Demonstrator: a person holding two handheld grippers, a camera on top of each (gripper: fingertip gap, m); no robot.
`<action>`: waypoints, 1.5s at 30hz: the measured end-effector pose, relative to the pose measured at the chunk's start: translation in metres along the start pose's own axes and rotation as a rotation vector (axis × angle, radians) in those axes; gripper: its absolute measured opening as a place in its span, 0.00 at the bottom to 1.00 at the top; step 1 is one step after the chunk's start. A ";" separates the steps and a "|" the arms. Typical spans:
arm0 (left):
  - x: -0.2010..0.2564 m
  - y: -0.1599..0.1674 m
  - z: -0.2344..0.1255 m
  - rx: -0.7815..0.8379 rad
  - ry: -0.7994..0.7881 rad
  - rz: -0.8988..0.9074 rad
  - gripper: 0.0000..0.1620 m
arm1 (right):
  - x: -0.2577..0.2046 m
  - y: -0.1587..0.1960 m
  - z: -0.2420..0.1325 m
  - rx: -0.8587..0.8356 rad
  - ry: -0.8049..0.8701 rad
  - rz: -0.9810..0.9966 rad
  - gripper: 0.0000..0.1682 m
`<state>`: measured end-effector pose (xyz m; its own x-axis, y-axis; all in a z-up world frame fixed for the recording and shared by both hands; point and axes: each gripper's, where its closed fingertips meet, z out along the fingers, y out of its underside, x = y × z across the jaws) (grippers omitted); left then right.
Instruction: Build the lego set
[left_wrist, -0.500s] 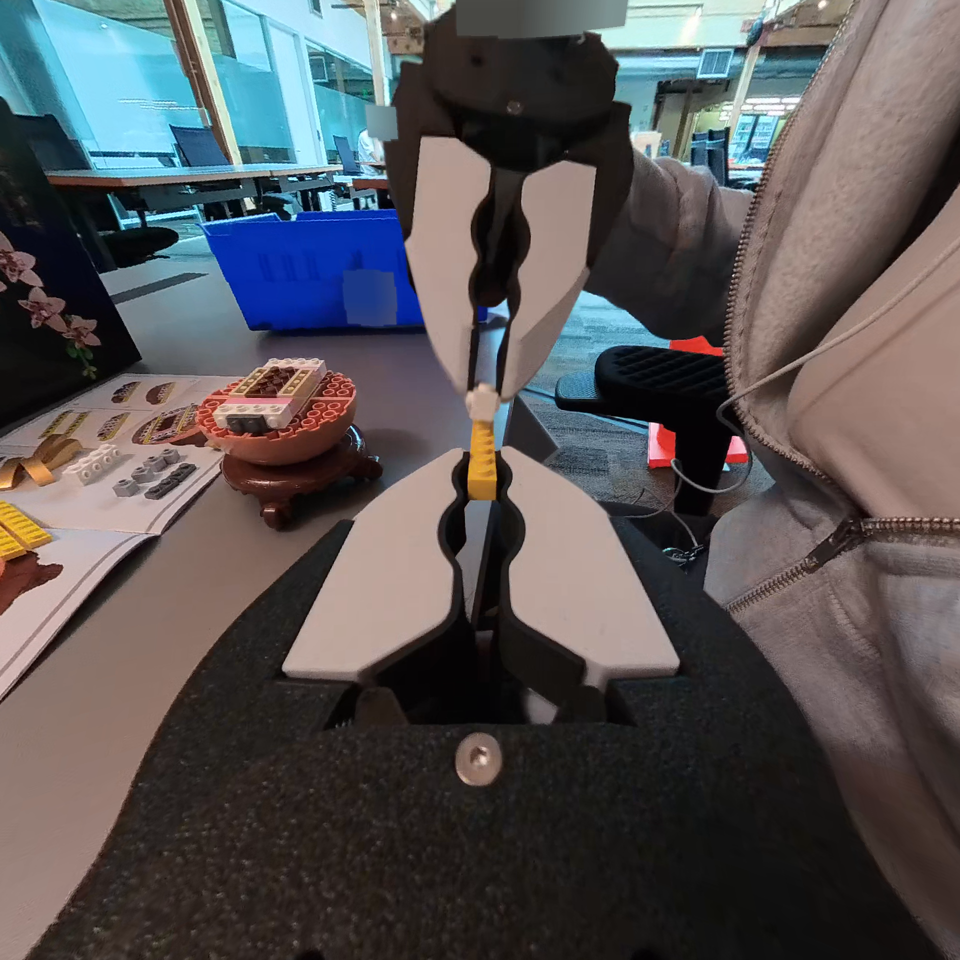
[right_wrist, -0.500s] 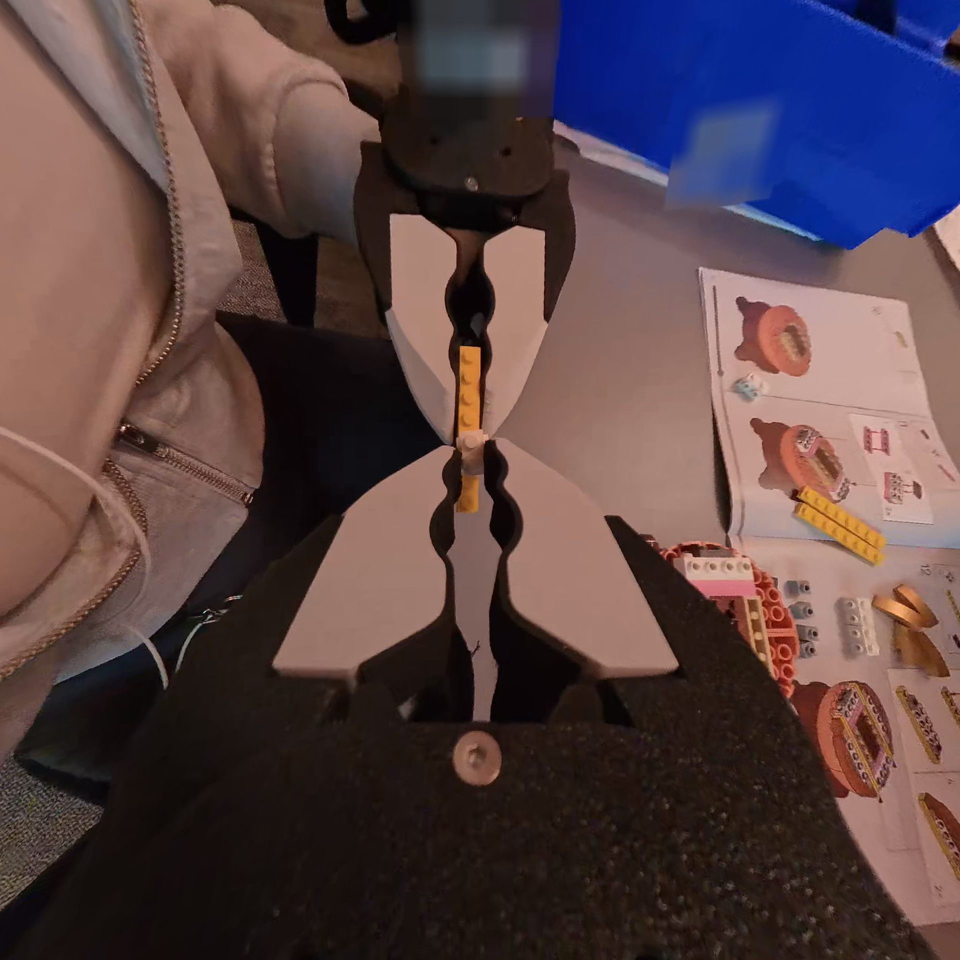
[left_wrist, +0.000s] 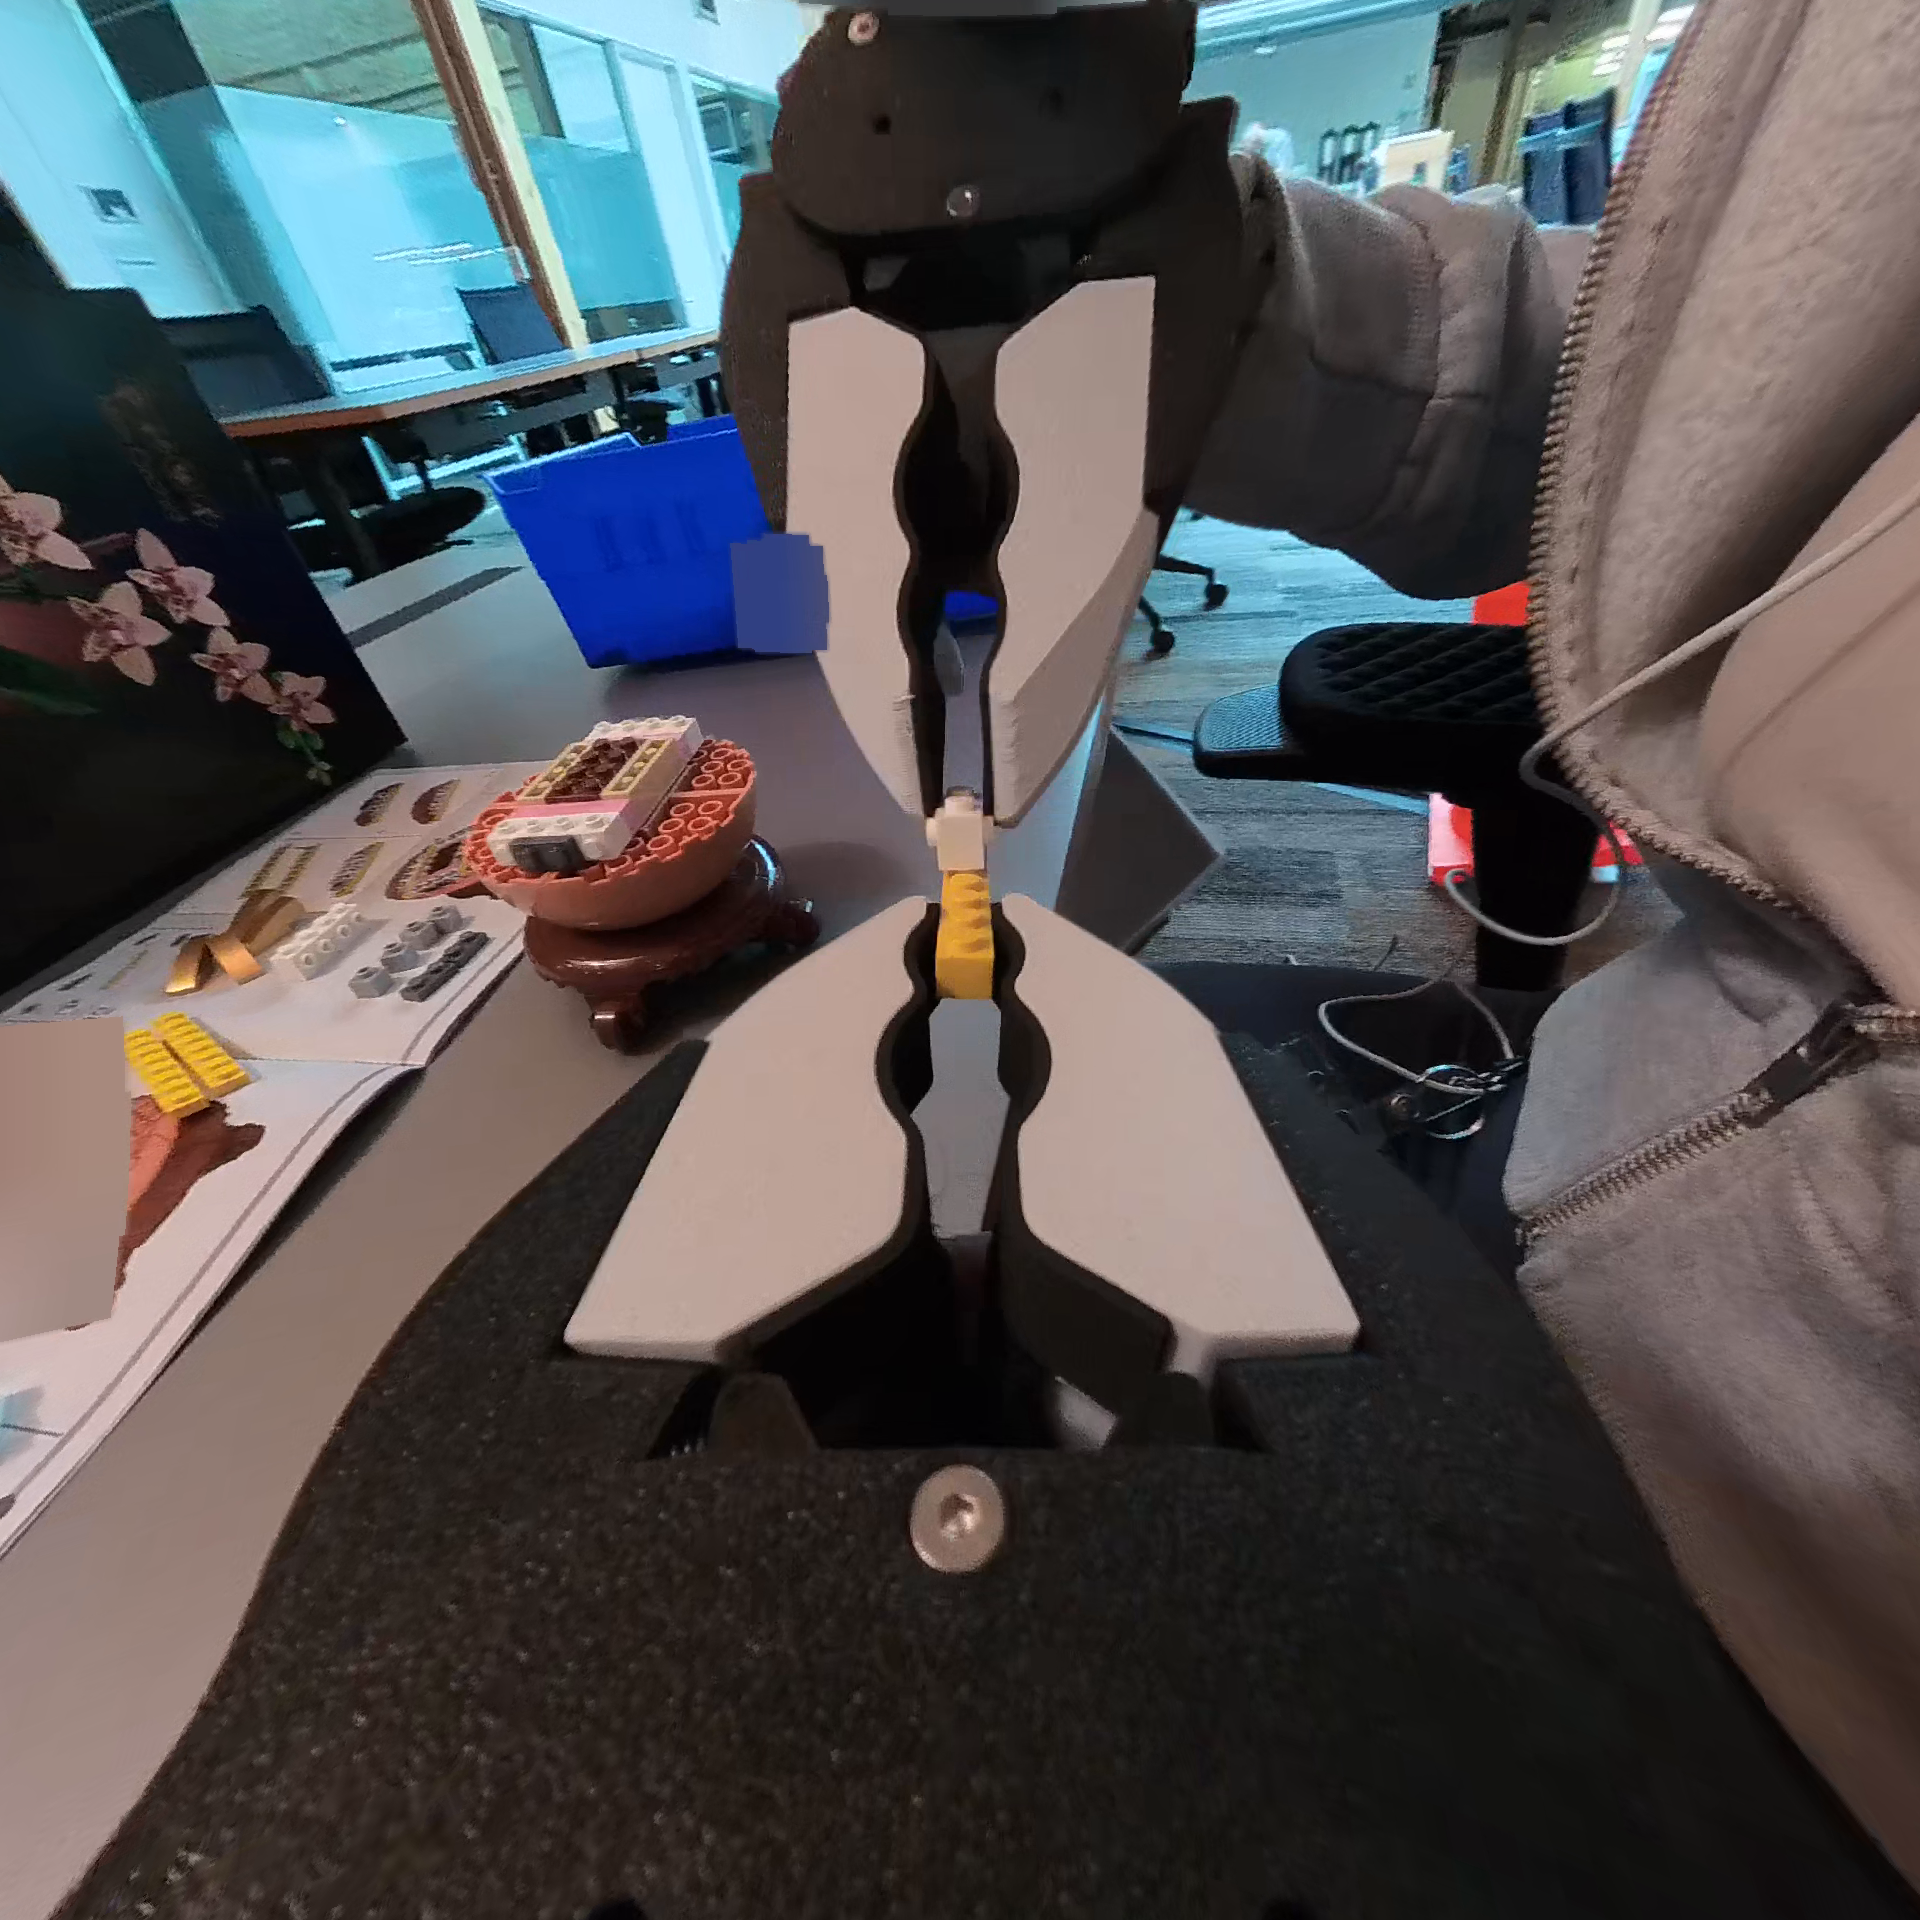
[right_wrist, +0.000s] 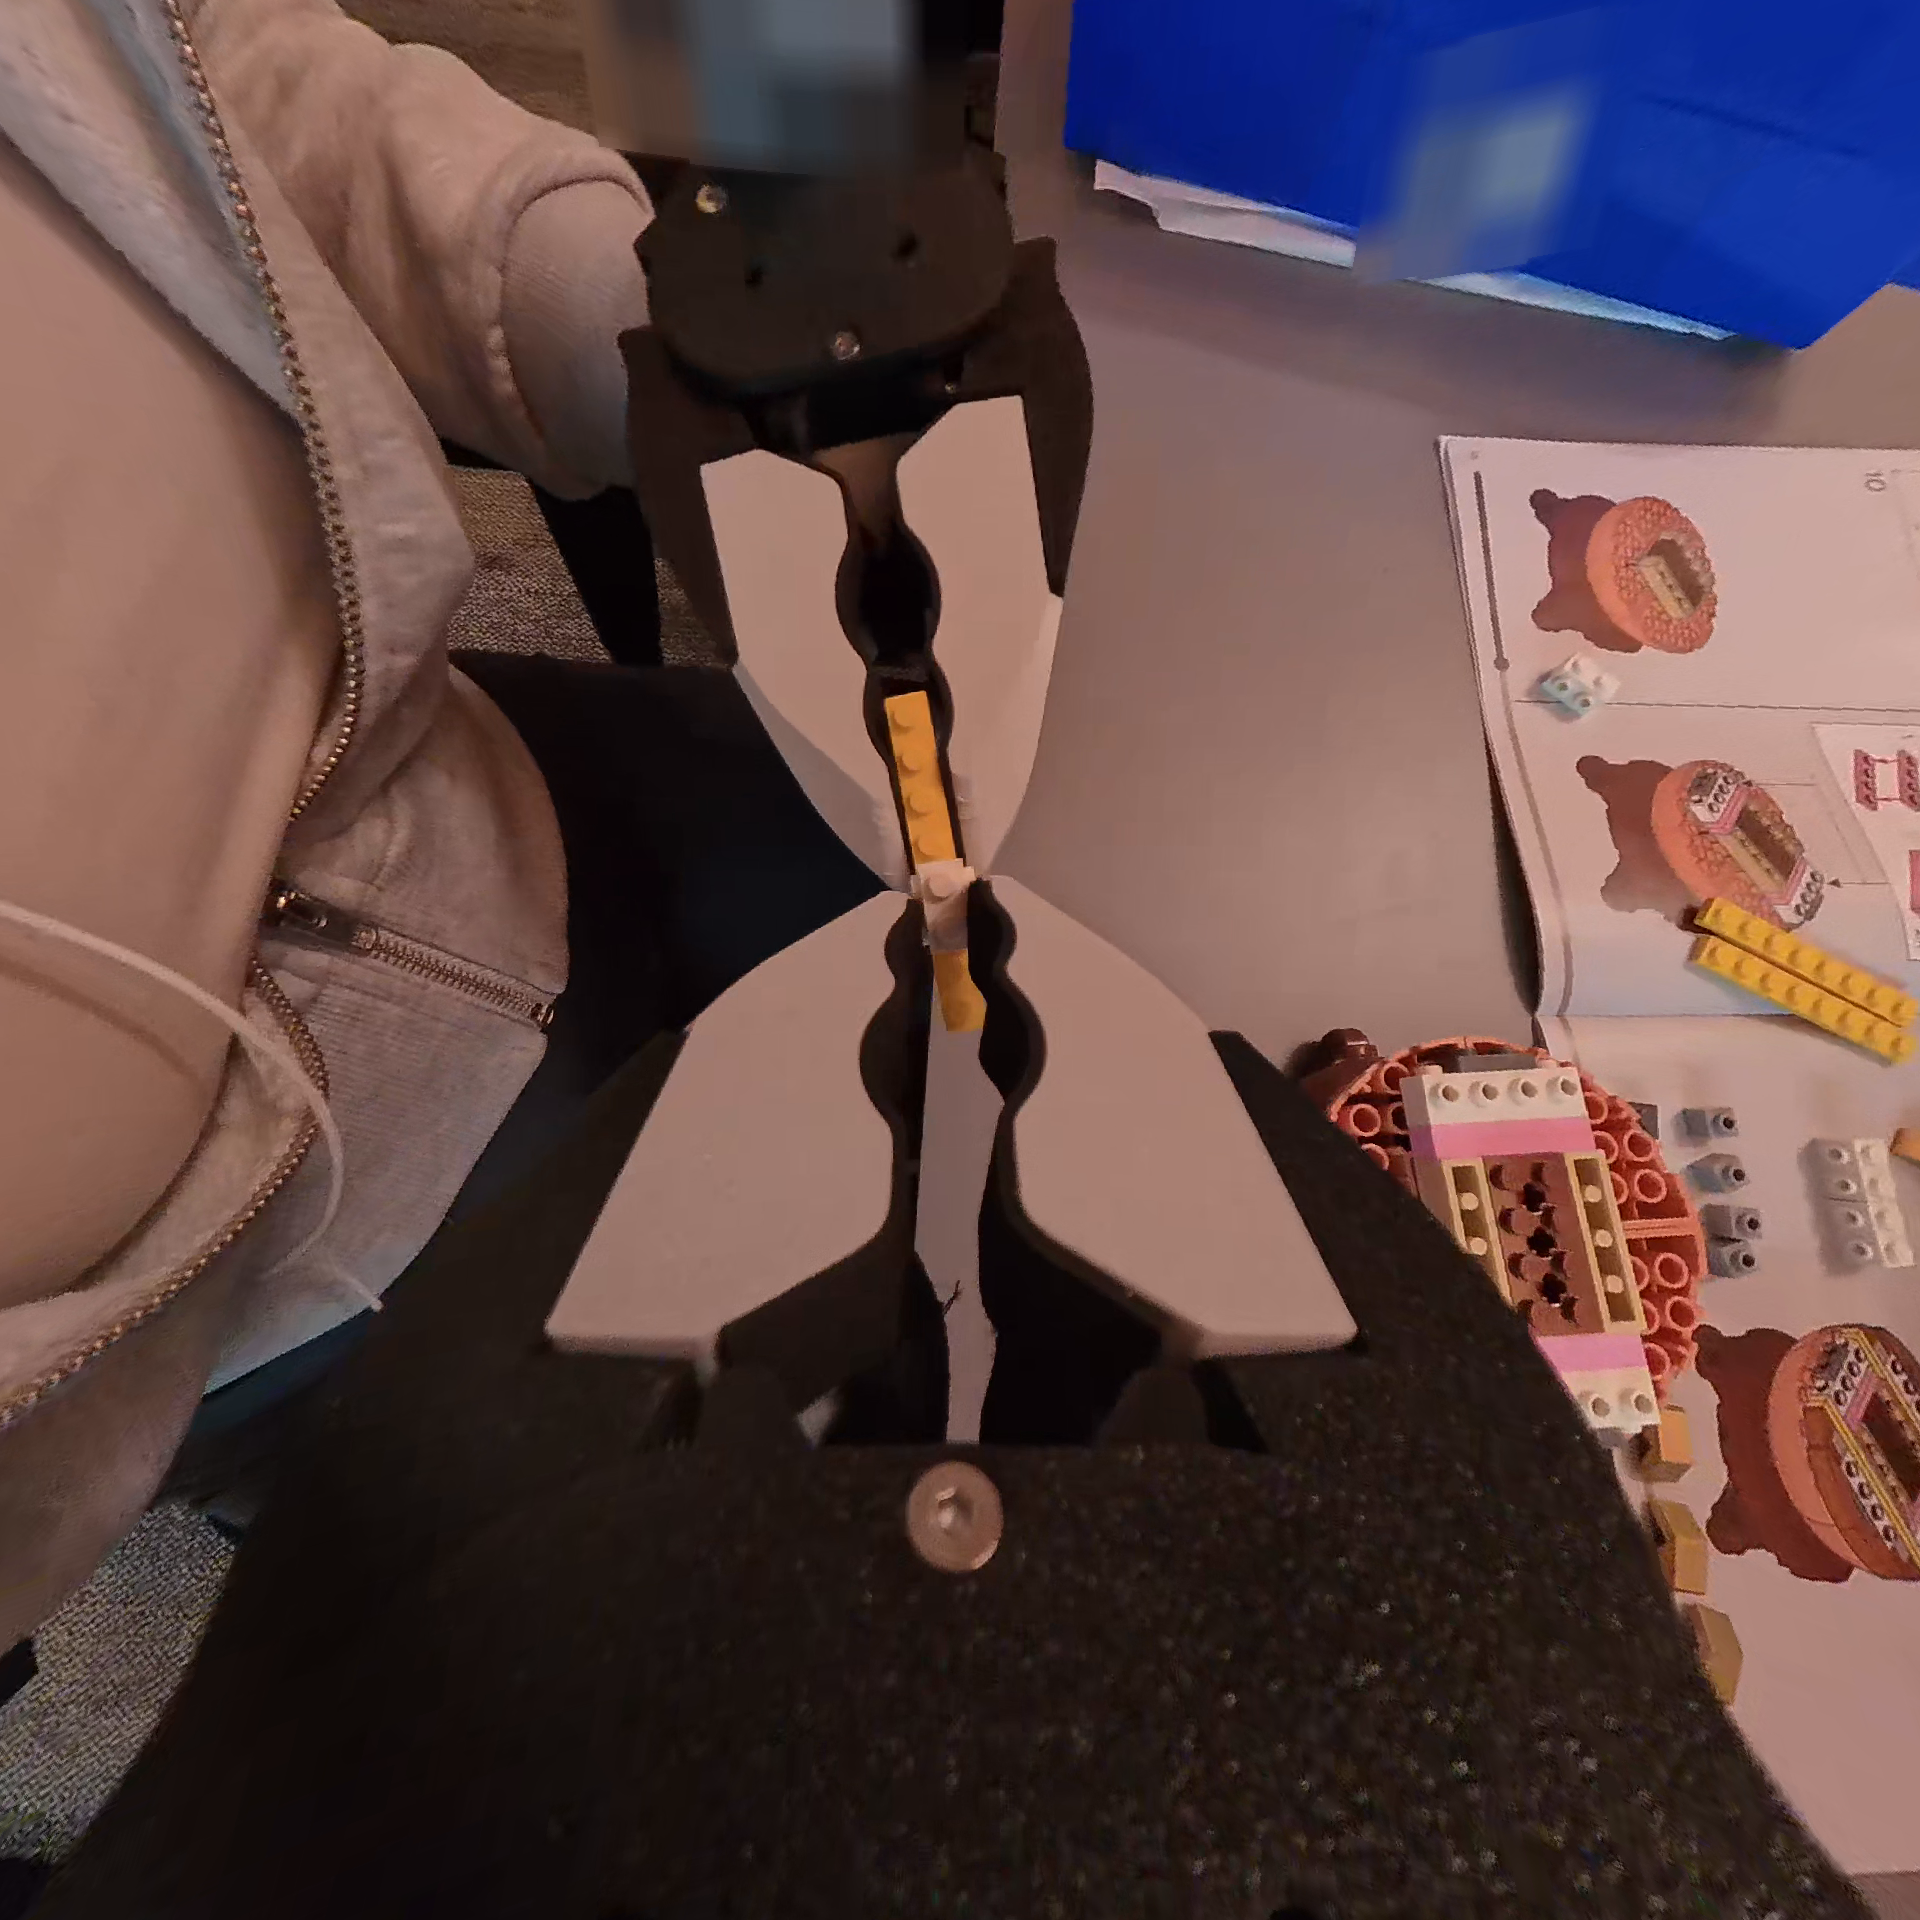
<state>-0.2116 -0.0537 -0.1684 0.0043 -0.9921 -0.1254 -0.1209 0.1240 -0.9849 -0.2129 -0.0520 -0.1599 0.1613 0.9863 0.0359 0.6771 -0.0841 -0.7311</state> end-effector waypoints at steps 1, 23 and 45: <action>-0.001 0.000 0.000 0.001 -0.015 0.012 0.04 | 0.000 0.000 0.000 0.002 0.004 0.001 0.05; -0.002 0.006 0.000 -0.049 -0.045 0.055 0.04 | 0.001 0.006 0.008 -0.051 0.006 -0.090 0.05; -0.026 -0.029 -0.020 0.239 -0.047 -0.277 0.04 | 0.018 -0.037 -0.003 0.202 0.077 -0.116 0.25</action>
<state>-0.2277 -0.0316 -0.1345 0.0505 -0.9874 0.1501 0.1264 -0.1428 -0.9816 -0.2330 -0.0320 -0.1308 0.1502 0.9733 0.1735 0.5383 0.0667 -0.8401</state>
